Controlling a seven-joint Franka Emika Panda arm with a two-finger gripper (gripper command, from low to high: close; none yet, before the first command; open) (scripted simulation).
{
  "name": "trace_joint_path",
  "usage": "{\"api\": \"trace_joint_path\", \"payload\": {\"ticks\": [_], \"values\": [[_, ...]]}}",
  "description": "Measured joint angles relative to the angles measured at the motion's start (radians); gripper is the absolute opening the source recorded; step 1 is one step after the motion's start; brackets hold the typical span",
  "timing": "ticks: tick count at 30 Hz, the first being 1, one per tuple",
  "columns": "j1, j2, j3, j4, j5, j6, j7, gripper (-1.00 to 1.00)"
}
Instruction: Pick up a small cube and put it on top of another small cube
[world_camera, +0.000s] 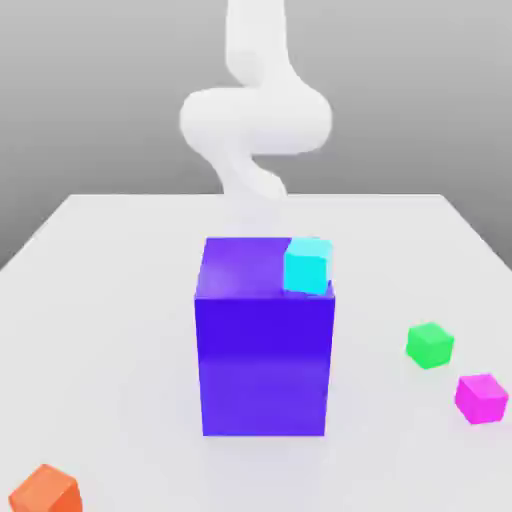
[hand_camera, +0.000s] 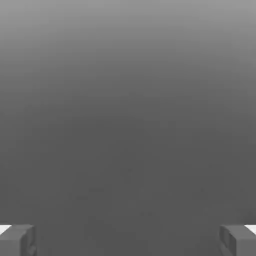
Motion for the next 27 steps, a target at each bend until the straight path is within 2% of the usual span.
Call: {"api": "trace_joint_path", "payload": {"ticks": [9, 17, 21, 27], "values": [[0.23, 0.333, 0.02, -0.076, 0.036, 0.147, -0.35, 0.0], [0.387, 0.622, 0.093, -0.142, 0.039, 0.276, -0.636, 0.0], [0.473, 0.768, 0.127, -0.175, -0.002, 0.341, -0.748, 0.0], [0.535, 0.988, 0.138, -0.197, -0.121, 0.457, -0.813, 0.0]]}}
